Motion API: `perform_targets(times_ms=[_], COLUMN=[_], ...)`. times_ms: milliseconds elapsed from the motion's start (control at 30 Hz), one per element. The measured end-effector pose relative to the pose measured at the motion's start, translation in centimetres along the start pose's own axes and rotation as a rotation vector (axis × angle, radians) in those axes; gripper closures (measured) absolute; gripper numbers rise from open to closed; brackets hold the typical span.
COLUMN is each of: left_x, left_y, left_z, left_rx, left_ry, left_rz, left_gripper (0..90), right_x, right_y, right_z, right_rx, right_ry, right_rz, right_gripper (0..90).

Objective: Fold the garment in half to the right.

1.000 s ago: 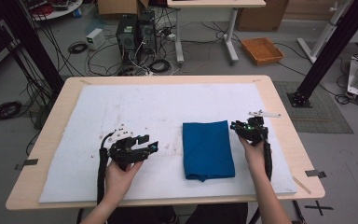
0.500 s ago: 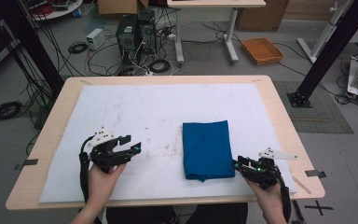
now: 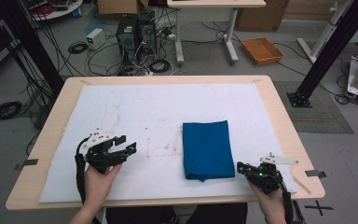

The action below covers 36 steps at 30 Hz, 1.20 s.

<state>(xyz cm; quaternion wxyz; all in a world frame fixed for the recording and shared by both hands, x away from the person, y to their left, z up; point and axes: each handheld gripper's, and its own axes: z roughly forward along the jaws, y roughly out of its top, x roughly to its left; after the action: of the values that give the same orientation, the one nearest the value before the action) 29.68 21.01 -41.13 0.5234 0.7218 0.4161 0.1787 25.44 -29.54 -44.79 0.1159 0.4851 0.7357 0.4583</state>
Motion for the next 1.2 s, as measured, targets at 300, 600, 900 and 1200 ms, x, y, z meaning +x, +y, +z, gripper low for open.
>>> perform_targets(times_ms=[300,600,900,1200], left_x=[1.6,3.5,4.6,4.7], left_y=[1.9,3.1,2.2,1.7], left_z=[-0.6,-0.7,-1.1,-1.2], left_rx=[-0.033,-0.037,-0.045,-0.041], left_ry=[0.001,0.052,0.049,0.068], left_rz=[0.031,0.095,0.073,0.084], left_gripper=[36.0,36.0,34.0,34.0], right_x=[-1.1,-2.9,-4.7,-6.0], right_y=[3.8,8.2,8.3,8.0], right_z=[-0.9,0.3,1.1,0.6], right_rx=[-0.123,-0.133,-0.128,-0.147], right_ry=[-0.065,-0.072,-0.143,-0.186], right_rz=[-0.080,-0.101,-0.090,-0.061], right_gripper=[45.2,31.1,29.9,29.5])
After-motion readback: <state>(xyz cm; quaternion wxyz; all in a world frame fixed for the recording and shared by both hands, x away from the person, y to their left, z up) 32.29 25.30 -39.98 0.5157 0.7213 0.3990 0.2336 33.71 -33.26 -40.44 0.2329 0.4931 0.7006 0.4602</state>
